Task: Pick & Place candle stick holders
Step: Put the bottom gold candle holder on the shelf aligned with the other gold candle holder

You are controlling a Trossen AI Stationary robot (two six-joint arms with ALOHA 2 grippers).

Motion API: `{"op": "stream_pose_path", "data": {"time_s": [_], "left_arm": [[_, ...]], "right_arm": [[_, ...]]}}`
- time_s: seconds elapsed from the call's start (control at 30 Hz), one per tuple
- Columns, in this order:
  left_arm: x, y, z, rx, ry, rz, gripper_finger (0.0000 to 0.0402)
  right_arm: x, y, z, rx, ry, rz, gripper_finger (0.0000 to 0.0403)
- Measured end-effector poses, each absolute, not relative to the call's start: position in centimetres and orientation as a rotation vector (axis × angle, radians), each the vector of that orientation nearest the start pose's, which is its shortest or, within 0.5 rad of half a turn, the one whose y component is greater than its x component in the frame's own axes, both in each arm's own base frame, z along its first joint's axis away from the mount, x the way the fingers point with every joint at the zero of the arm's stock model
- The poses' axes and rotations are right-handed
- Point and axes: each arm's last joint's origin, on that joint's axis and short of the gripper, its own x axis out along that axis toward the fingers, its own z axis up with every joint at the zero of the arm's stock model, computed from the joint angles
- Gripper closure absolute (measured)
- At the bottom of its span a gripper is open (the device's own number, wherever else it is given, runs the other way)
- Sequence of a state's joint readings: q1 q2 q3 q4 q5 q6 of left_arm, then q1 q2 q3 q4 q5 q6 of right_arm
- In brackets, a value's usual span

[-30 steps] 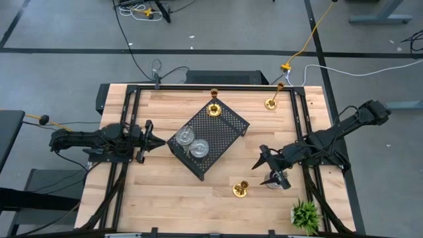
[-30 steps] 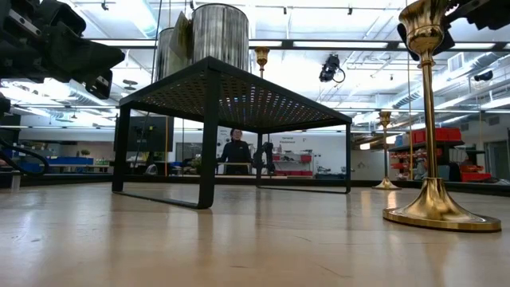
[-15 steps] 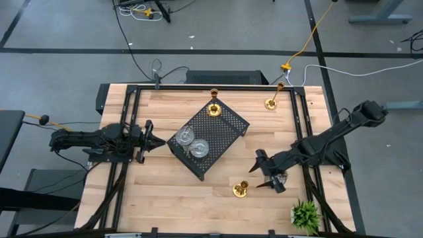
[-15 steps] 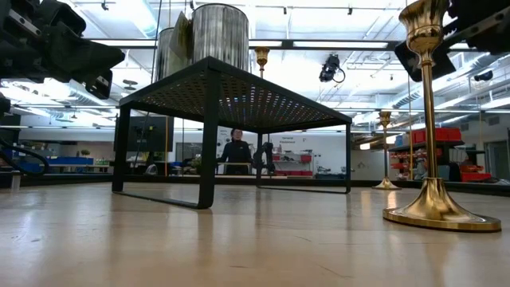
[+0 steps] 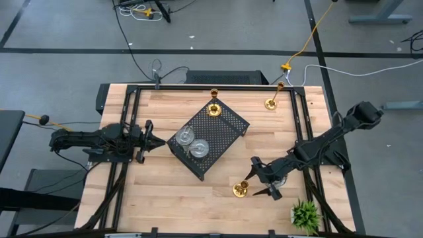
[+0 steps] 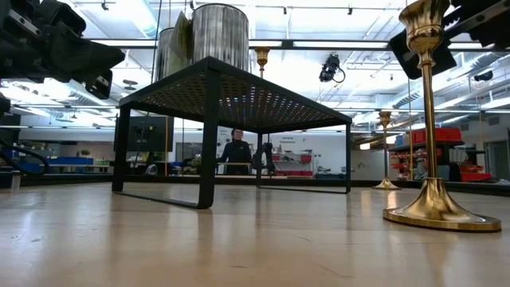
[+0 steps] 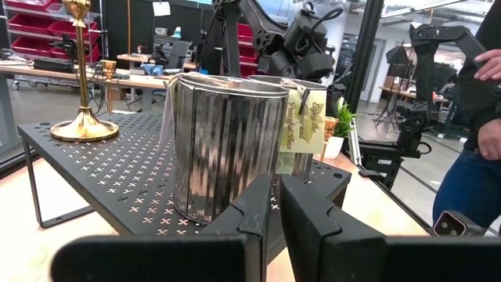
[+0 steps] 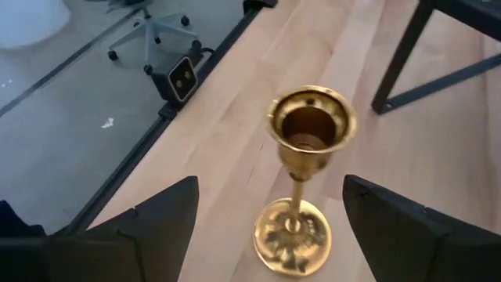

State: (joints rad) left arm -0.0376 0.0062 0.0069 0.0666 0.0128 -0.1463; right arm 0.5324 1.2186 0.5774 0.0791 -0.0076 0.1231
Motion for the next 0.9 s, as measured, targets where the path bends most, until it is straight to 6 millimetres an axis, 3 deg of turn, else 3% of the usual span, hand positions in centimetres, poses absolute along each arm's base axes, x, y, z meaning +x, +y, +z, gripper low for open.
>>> {"op": "stream_pose_path", "data": {"time_s": [0.9], "left_arm": [[9.7, -0.4, 17.2, -0.147, -0.064, -0.055, 0.0362]], "right_arm": [[21.9, 13.1, 17.2, -0.073, 0.685, 0.461, 0.0082]]}}
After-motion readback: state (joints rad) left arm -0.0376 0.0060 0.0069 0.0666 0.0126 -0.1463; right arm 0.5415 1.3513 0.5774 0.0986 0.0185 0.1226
